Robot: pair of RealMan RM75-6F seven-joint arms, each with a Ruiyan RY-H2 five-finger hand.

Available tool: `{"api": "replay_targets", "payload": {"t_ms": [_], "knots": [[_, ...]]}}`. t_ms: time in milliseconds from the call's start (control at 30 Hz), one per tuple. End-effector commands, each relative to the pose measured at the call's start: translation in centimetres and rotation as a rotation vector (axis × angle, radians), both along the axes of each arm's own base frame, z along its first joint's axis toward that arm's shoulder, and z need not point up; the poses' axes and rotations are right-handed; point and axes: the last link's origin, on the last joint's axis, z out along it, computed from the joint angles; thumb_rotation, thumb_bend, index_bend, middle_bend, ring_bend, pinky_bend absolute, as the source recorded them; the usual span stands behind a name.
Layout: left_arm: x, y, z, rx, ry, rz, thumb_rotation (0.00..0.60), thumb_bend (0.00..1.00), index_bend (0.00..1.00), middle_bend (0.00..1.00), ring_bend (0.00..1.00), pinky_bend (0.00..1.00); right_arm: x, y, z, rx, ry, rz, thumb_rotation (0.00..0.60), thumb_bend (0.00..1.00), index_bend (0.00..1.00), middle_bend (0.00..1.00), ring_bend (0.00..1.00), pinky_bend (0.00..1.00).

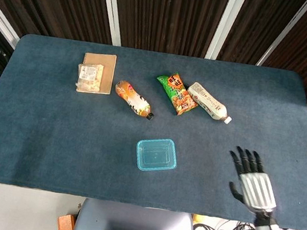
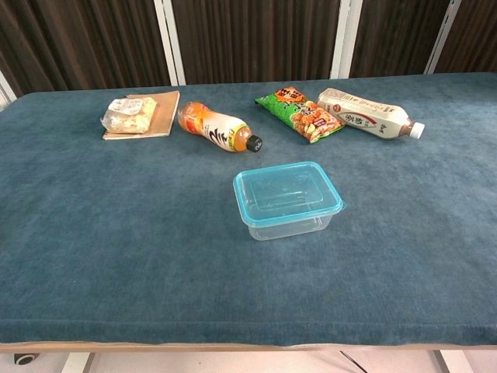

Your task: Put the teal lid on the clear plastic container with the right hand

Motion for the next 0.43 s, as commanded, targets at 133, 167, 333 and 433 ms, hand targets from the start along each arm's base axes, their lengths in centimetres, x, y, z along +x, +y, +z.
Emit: {"api": "replay_targets", "payload": {"t_ms": [133, 167, 333, 433], "knots": [[0.8, -0.4, -0.7, -0.041, 0.016, -0.039, 0.6, 0.35, 0.0, 0.0, 0.01, 0.03, -6.4, 4.3, 2.9, -0.107, -0.007, -0.073, 0.6, 0.26, 0.0, 0.0, 0.0, 0.0], [0.9, -0.3, -0.9, -0.057, 0.016, -0.038, 0.6, 0.35, 0.0, 0.0, 0.01, 0.03, -6.5, 4.2, 2.9, -0.105, 0.0, -0.074, 0.6, 0.26, 0.0, 0.0, 0.0, 0.0], [1.2, -0.2, -1.6, -0.103, 0.022, -0.041, 0.6, 0.34, 0.0, 0.0, 0.01, 0.02, -6.9, 4.0, 3.6, -0.126, -0.021, -0.096, 0.6, 0.26, 0.0, 0.0, 0.0, 0.0], [1.3, -0.3, -1.6, -0.096, 0.023, -0.05, 0.6, 0.34, 0.0, 0.0, 0.01, 0.03, -6.8, 4.2, 3.8, -0.13, -0.027, -0.084, 0.6, 0.26, 0.0, 0.0, 0.0, 0.0]]}}
